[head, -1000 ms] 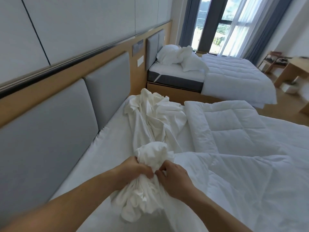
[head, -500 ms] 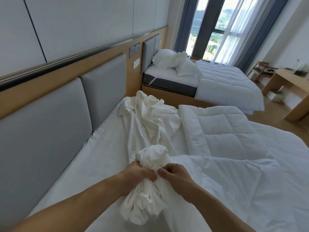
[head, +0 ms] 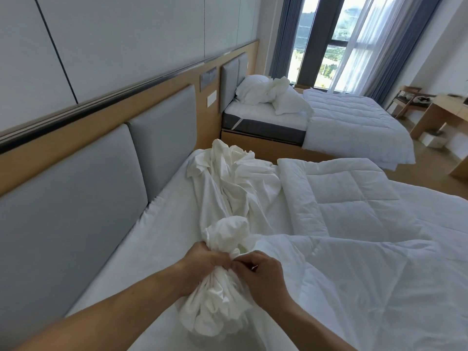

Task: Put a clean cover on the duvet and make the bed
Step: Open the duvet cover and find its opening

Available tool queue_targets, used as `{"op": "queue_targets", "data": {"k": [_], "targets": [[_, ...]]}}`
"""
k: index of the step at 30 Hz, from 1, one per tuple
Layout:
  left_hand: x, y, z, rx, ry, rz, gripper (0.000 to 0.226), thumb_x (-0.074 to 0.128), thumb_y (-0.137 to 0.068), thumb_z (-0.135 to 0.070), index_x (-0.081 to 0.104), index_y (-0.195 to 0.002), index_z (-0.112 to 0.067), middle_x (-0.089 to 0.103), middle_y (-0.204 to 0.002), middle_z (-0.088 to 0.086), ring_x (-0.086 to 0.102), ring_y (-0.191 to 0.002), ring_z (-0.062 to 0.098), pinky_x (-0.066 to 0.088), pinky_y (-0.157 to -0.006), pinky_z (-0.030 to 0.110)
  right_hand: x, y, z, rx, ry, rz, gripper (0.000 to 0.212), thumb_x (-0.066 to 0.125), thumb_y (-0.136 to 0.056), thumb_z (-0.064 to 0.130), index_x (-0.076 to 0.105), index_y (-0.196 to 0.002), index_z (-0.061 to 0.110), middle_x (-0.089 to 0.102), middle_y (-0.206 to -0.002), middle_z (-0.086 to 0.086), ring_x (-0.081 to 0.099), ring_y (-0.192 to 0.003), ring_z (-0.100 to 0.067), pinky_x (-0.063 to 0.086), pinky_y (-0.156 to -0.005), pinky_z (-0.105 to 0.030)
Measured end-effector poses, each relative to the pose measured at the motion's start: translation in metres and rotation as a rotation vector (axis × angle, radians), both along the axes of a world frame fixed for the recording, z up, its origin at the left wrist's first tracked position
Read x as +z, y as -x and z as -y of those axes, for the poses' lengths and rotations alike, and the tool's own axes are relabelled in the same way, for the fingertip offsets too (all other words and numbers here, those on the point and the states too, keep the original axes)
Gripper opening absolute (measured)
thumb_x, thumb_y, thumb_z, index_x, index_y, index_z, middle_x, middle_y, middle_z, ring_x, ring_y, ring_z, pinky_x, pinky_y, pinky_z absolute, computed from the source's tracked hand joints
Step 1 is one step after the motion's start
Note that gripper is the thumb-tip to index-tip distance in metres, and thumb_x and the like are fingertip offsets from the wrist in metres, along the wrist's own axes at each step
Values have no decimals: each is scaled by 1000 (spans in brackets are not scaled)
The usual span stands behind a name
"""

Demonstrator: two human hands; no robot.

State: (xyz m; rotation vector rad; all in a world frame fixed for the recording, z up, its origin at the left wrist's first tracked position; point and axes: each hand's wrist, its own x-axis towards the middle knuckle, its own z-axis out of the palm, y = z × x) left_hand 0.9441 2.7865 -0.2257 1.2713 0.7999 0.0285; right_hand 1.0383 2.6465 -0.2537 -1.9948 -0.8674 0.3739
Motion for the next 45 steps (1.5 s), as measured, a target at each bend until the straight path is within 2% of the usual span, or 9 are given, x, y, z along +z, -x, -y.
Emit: {"op": "queue_targets", "data": {"k": [3, 5, 8, 11, 14, 17, 26, 30, 45], "targets": [[-4, 5, 2, 10, 5, 11, 40, 76, -56, 0, 72, -94, 8, 71, -95, 29, 72, -82, 40, 61, -74, 46, 1, 3, -2, 80, 94, -56, 22, 75, -86, 27, 69, -79, 47, 71, -81, 21, 67, -84, 0, 53, -81, -17], [-6, 5, 3, 4, -3, 24, 40, 76, -54, -2, 73, -93, 7, 72, -93, 28, 72, -81, 39, 60, -73, 44, 1, -1, 0, 54, 133, -45, 15, 75, -85, 36, 68, -97, 41, 65, -100, 22, 62, -93, 0, 49, -89, -19], [-4, 3, 0, -19, -27, 19, 41, 75, -53, -2, 73, -93, 4, 72, -90, 25, 72, -82, 40, 60, -75, 47, -7, -18, 11, 121, 335, 30, 59, 65, -80, 66, 49, -134, 46, 40, -125, 32, 36, -120, 4, 30, -112, -30], [-2, 4, -5, -61, -67, -10, 46, 77, -50, -5, 72, -96, 3, 72, -96, 26, 71, -89, 43, 60, -80, 53, -15, -29, 19, 250, 410, -29, 66, 50, -68, 90, 59, -118, 50, 60, -118, 26, 53, -112, -5, 40, -105, -40], [-6, 4, -7, -83, -126, -56, 48, 78, -50, -9, 72, -96, 0, 74, -95, 22, 72, -88, 39, 59, -81, 55, -15, -23, 17, 227, 402, 22, 33, 63, -84, 61, 51, -68, 35, 56, -73, 14, 52, -71, -6, 46, -73, -29], [-9, 5, -7, -120, -177, -92, 46, 78, -53, -11, 72, -98, -5, 75, -93, 16, 73, -86, 33, 59, -83, 53, -14, -14, 13, 232, 385, 34, 40, 61, -92, 46, 41, -61, 31, 48, -62, 10, 45, -60, -6, 35, -59, -20], [6, 5, -12, -377, -89, -81, 32, 75, -85, -10, 65, -114, -18, 76, -98, 2, 73, -92, 19, 58, -77, 29, -10, -19, 6, 220, 480, -7, 30, 56, -94, 45, 68, -99, 18, 71, -97, 4, 64, -92, -18, 51, -84, -34], [7, 5, -16, -453, -3, -93, 39, 69, -85, -11, 59, -123, -17, 72, -109, 9, 71, -99, 24, 57, -84, 34, -11, -12, 6, 203, 394, -74, 26, 57, -95, 44, 71, -111, 28, 72, -104, 11, 64, -97, -13, 50, -89, -29], [-10, 7, -22, -441, 278, 49, 51, 69, -82, -7, 58, -131, 1, 63, -124, 25, 61, -115, 43, 51, -96, 51, -18, -19, 7, 95, 306, -249, 24, 70, -85, 41, 76, -94, 20, 76, -87, 5, 71, -84, -14, 57, -86, -39]]}}
